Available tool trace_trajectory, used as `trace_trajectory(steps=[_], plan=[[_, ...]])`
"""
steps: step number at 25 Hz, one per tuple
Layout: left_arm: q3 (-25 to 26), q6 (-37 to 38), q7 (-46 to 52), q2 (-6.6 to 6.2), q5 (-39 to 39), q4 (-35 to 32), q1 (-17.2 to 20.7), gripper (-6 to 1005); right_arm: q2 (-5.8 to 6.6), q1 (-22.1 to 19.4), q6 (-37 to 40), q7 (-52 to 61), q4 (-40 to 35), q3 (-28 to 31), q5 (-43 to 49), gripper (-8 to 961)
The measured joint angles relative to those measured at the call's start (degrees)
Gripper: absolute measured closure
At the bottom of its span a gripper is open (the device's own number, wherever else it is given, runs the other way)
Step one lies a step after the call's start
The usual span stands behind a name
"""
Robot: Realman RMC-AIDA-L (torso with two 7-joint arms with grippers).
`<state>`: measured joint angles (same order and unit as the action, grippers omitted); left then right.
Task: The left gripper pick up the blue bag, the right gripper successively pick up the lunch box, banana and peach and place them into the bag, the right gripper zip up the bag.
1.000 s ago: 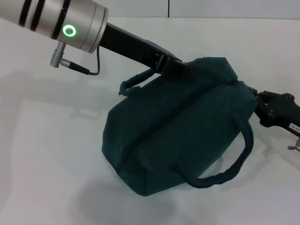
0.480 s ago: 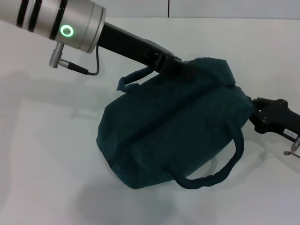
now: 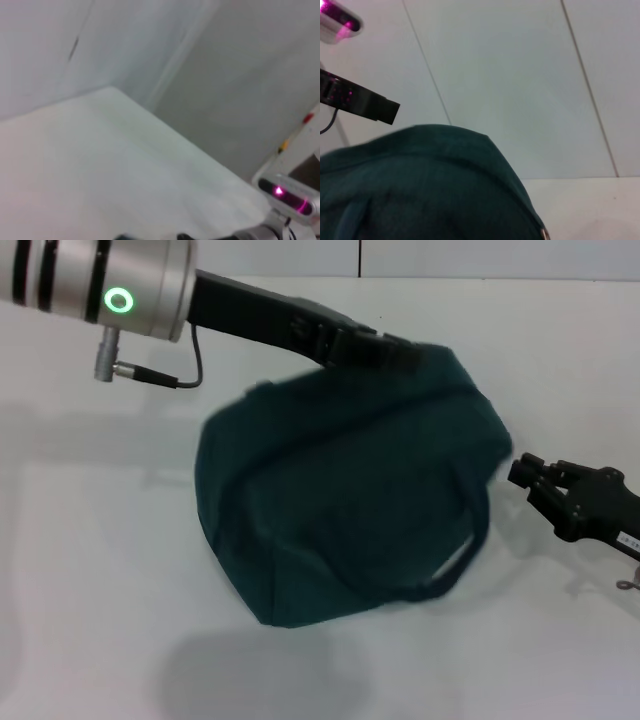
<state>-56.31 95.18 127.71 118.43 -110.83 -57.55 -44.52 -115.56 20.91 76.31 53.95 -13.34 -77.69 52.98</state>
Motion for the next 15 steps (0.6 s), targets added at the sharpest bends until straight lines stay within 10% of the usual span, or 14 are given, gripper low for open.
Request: trace_trajectory(steps=[5,15], plan=[[2.31,-0.4,-7.41,0.63,5.05,0.02,3.76,807,0.14,-1.86,0.29,0.11,-0.05,0.74,-0.38,858],[6.08,2.45,-31.14,0.67,28.68,0.09,21.24,475,0.53,-6.08,7.83,-0.24,-0.33,14.87,-0.69,492]])
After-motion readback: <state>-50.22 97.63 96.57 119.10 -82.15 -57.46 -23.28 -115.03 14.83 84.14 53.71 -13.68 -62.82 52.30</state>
